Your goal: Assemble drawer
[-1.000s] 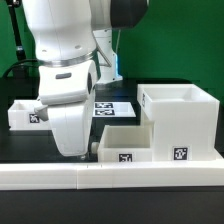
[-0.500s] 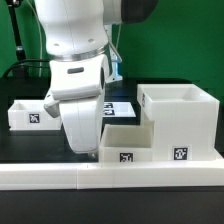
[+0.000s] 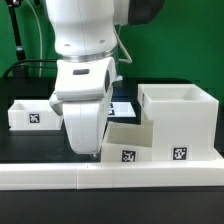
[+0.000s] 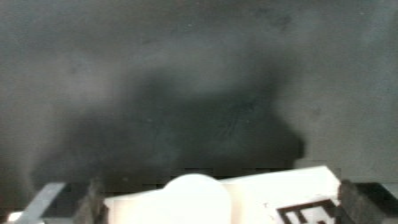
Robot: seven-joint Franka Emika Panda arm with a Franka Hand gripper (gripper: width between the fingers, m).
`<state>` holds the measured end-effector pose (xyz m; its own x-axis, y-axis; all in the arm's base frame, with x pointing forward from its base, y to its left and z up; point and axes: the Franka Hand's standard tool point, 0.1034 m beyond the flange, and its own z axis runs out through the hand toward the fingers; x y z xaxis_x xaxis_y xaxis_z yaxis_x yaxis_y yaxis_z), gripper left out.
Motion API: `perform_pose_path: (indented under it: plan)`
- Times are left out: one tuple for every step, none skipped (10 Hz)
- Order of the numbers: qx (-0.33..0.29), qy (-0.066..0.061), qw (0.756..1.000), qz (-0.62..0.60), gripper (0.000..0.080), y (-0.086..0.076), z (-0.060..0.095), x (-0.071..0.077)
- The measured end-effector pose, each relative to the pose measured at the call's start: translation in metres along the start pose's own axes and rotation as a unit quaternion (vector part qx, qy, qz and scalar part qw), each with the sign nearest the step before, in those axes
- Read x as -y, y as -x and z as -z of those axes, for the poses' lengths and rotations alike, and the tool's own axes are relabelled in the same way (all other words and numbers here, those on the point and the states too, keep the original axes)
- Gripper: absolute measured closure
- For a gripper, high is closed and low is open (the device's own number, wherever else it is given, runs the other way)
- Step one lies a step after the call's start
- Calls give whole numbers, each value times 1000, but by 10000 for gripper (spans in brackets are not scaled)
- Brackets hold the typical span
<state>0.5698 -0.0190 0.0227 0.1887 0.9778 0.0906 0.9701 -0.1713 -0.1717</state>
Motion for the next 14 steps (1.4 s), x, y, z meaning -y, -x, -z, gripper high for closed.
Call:
perform_pose_path:
  plan:
    - [2, 3, 1000, 0, 151, 1, -1, 0]
    - [2, 8, 1000, 4, 151, 3, -4, 1]
    - [3, 4, 1000, 11, 151, 13, -8, 4]
    - [4, 2, 1000, 18, 151, 22, -9, 6]
    - [5, 0, 1000, 23, 151, 34, -9, 9]
    - [6, -2, 1000, 19, 151, 40, -8, 11]
    - [5, -2, 1000, 14, 151, 33, -9, 10]
    - [2, -2, 1000, 15, 151, 18, -12, 8]
    - [0, -1, 1000, 13, 151, 4, -14, 5]
    - [7, -3, 1000, 3, 151, 3, -14, 4]
    - [23, -6, 1000, -13, 151, 3, -12, 4]
    - [29, -9, 999, -15, 151, 3, -10, 4]
    - [30, -10, 999, -11, 151, 6, -9, 4]
    - [30, -10, 999, -4, 151, 15, -8, 5]
